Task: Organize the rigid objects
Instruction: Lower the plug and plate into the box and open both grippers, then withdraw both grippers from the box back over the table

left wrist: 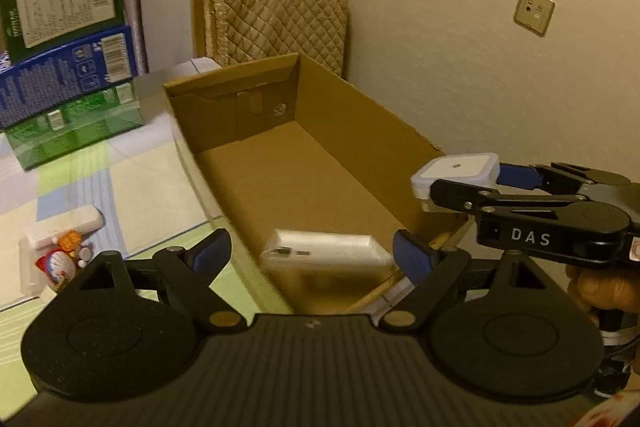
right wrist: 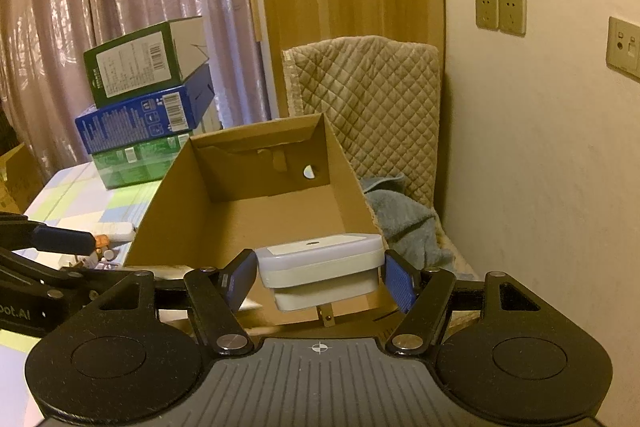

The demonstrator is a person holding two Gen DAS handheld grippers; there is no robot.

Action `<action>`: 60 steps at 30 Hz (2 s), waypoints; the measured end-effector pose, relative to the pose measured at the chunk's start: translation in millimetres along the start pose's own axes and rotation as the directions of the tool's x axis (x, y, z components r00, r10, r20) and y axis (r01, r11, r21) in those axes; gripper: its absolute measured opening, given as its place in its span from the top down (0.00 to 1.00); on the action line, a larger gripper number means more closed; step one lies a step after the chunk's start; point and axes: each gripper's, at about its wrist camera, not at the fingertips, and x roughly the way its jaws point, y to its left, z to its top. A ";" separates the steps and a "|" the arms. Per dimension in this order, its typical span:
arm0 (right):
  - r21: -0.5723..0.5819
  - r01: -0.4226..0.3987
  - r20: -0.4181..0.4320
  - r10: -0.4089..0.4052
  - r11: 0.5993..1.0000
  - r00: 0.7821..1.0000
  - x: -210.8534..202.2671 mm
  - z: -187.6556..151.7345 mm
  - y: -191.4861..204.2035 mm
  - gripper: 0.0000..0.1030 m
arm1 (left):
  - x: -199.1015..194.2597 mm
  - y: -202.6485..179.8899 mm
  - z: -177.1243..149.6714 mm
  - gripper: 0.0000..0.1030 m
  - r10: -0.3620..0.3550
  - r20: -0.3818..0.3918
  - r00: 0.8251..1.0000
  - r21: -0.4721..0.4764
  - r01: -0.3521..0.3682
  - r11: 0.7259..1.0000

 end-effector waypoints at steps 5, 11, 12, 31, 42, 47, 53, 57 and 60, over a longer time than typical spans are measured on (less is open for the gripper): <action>-0.006 0.001 -0.002 -0.001 1.000 1.000 1.4 0.5 2.1 0.37 | -11.2 10.1 -4.5 0.17 0.013 0.008 1.000 -0.034 -0.013 0.999; -0.011 0.006 -0.003 -0.006 1.000 1.000 2.2 0.5 3.5 0.37 | -19.5 15.6 -10.9 0.17 0.016 0.006 1.000 -0.052 -0.015 0.999; -0.012 0.005 -0.004 -0.005 1.000 1.000 2.9 0.5 3.9 0.37 | -20.4 15.8 -11.9 0.17 0.018 0.006 1.000 -0.052 -0.018 0.998; -0.021 0.006 -0.024 -0.007 1.000 1.000 5.6 -5.3 11.2 0.42 | -23.8 24.8 -23.5 0.17 0.028 -0.002 1.000 -0.088 -0.028 0.996; -0.043 -0.015 0.005 0.015 0.999 1.000 -14.4 -0.8 30.2 0.42 | -46.5 36.3 -28.4 0.17 0.050 0.030 0.998 -0.119 -0.047 0.992; -0.060 -0.059 0.029 0.060 0.997 0.998 -33.2 -1.0 54.4 0.42 | -71.0 55.4 -40.3 0.17 0.084 0.053 0.995 -0.171 -0.074 0.982; -0.094 -0.140 0.028 0.143 0.986 0.989 -54.1 -12.4 93.9 0.42 | -110.2 95.6 -68.7 0.17 0.178 0.054 0.983 -0.238 -0.160 0.958; -0.116 -0.189 0.006 0.191 0.975 0.982 -60.0 -25.3 120.6 0.42 | -133.8 127.1 -89.8 0.17 0.235 0.039 0.971 -0.303 -0.213 0.929; -0.139 -0.221 -0.023 0.220 0.965 0.975 -61.0 -36.2 139.6 0.42 | -147.5 145.9 -105.4 0.17 0.289 0.024 0.957 -0.318 -0.267 0.910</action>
